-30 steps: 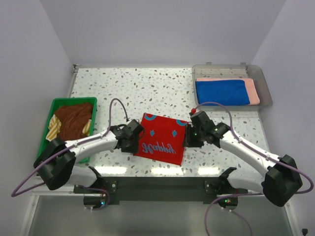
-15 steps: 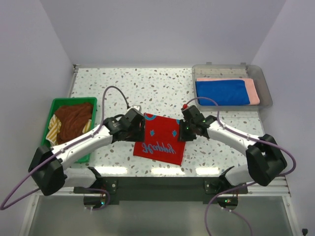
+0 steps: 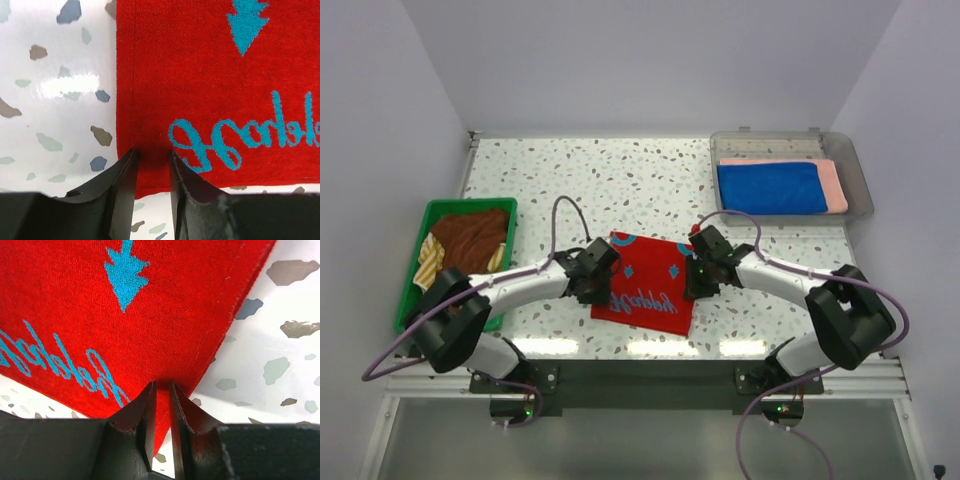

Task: Fold and stack the towels
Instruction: Fold the towel

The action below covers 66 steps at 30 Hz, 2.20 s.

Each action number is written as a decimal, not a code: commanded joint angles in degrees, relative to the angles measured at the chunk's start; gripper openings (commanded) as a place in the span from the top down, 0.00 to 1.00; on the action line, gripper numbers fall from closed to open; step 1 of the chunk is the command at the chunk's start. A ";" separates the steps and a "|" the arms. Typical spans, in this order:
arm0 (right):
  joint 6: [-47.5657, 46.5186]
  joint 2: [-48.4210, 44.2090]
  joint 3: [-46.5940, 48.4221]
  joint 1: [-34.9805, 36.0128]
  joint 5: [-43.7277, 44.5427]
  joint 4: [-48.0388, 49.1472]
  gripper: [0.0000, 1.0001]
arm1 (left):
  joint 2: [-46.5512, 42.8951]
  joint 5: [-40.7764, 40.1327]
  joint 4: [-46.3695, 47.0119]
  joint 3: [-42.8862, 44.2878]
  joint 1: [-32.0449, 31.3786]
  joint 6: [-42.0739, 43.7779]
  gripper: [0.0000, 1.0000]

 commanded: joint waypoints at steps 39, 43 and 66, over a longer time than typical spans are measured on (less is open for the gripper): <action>-34.21 9.41 28.59 -10.79 -1.37 -14.60 0.54 | -15.43 -1.44 -3.17 4.54 6.62 7.87 0.01; -41.70 13.54 33.60 -10.79 -6.39 -19.87 0.53 | -10.53 1.92 0.53 8.40 12.10 21.30 0.01; -53.75 33.76 47.41 -10.52 -14.22 -27.71 0.54 | 17.35 21.27 3.88 25.55 23.18 54.73 0.11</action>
